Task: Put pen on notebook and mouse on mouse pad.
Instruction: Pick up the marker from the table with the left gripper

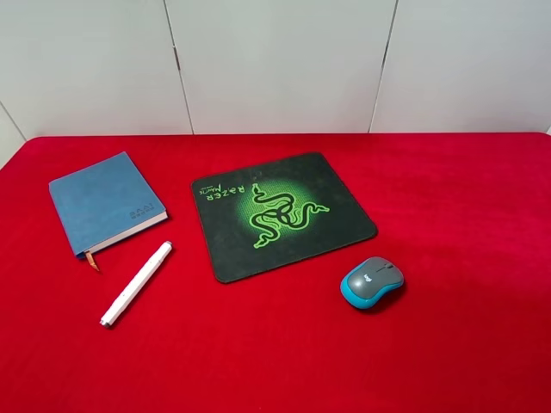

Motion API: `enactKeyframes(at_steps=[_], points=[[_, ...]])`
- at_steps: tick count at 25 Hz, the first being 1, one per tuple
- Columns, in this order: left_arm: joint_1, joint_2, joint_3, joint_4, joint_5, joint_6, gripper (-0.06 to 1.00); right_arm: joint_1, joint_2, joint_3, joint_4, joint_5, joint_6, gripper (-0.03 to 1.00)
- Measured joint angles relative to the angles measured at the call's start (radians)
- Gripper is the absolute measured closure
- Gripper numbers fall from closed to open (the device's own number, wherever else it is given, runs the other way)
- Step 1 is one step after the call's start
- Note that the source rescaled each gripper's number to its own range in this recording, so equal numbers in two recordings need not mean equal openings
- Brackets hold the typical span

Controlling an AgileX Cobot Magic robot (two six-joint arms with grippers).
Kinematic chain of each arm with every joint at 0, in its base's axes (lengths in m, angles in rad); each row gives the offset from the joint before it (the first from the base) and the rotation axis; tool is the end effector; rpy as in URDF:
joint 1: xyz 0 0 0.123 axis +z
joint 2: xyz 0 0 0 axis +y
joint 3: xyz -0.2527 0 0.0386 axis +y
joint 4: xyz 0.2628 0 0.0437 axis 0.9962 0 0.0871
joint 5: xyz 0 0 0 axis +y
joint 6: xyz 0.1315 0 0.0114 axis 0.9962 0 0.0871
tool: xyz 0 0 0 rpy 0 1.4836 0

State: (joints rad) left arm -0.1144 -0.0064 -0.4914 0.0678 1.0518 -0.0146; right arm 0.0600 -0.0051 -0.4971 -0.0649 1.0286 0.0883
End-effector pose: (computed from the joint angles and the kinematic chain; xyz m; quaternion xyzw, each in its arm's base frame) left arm 0.0752 -0.0008 0.2646 0.0413 0.8500 0.0000 0.5252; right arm 0.0760 -0.0028 0.2691 0.0127 0.8436 0.0073 0.5367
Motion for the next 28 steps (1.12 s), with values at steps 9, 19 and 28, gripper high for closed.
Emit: enactKeyframes(at_steps=[9,19,28], points=[[0.000,0.000,0.000,0.000,0.000,0.000,-0.05,0.000,0.000,0.000,0.000,0.000,0.000,-0.03],[0.000,0.000,0.000,0.003,0.000,0.000,-0.05,0.000,0.000,0.000,0.000,0.000,0.000,-0.03],[0.000,0.100,-0.114,0.003,0.032,0.000,-0.05,0.000,0.000,0.000,0.000,0.000,0.000,-0.03]])
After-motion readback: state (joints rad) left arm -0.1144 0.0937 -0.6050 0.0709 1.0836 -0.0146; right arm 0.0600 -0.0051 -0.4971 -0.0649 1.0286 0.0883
